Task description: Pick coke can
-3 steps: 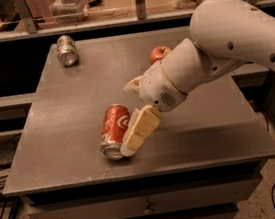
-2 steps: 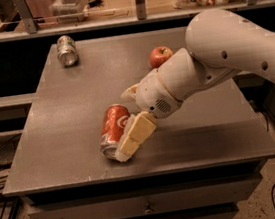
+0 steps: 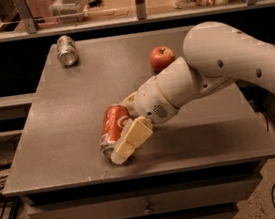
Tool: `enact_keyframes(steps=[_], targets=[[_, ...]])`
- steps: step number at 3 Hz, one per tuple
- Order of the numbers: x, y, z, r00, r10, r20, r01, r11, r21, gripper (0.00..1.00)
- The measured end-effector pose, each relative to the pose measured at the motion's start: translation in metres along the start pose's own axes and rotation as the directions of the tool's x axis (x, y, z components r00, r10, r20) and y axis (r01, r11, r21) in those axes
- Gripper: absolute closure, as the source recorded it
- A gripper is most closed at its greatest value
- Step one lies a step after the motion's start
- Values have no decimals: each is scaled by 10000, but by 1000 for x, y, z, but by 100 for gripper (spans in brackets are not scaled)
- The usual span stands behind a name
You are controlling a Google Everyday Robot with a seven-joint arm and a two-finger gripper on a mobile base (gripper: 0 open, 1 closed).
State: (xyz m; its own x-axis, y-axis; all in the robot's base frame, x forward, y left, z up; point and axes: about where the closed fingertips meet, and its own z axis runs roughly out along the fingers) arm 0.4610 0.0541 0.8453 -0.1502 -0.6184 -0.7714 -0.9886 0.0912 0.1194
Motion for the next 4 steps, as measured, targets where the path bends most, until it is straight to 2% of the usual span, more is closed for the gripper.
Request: enact_keyframes(steps=[2, 3, 4], targets=[[-8, -5, -13, 9998, -131, 159, 126, 9994, 316, 64], [-20, -11, -32, 9982, -529, 287, 509, 9965, 656, 87], [-41, -20, -63, 9917, -1209, 440, 1153, 9868, 1134, 100]])
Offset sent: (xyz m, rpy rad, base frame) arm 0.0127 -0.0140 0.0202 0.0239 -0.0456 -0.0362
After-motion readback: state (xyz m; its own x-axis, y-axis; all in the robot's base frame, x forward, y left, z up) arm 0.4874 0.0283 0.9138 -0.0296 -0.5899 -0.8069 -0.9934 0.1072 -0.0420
